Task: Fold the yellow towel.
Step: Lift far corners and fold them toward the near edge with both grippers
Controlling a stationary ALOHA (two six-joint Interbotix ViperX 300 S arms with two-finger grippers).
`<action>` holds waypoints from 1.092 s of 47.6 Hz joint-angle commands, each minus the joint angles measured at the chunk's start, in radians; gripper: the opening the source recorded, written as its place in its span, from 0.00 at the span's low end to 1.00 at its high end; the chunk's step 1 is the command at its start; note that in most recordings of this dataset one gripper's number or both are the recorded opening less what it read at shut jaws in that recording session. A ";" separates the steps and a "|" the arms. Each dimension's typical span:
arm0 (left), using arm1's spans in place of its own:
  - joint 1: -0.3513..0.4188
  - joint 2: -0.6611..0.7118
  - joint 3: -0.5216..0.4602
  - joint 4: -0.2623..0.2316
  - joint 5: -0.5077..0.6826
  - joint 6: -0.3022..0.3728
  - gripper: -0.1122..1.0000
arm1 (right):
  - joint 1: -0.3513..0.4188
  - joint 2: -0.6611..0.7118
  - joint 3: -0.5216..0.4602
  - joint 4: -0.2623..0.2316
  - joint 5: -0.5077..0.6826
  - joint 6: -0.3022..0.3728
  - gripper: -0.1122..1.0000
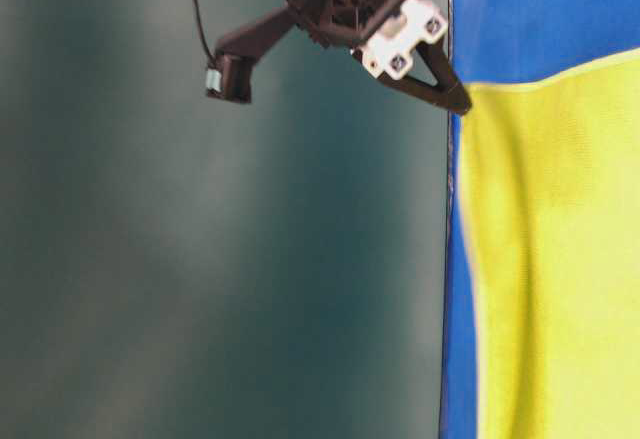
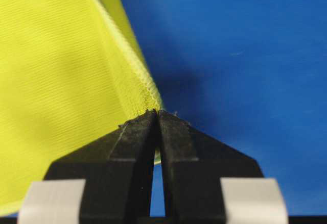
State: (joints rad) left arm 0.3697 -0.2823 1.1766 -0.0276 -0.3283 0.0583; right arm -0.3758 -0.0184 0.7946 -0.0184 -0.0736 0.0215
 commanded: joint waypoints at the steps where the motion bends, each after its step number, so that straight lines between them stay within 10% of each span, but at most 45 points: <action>1: -0.067 -0.052 0.017 -0.002 -0.002 -0.025 0.11 | 0.060 -0.040 0.018 0.026 -0.003 0.003 0.12; 26: -0.488 -0.025 -0.003 -0.002 0.091 -0.253 0.11 | 0.324 -0.044 0.052 0.201 -0.005 0.018 0.12; 52: -0.529 -0.011 -0.014 -0.002 0.120 -0.293 0.11 | 0.380 -0.023 0.044 0.249 -0.003 0.018 0.12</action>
State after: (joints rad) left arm -0.1611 -0.2869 1.1781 -0.0276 -0.2056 -0.2347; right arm 0.0015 -0.0368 0.8560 0.2240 -0.0736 0.0414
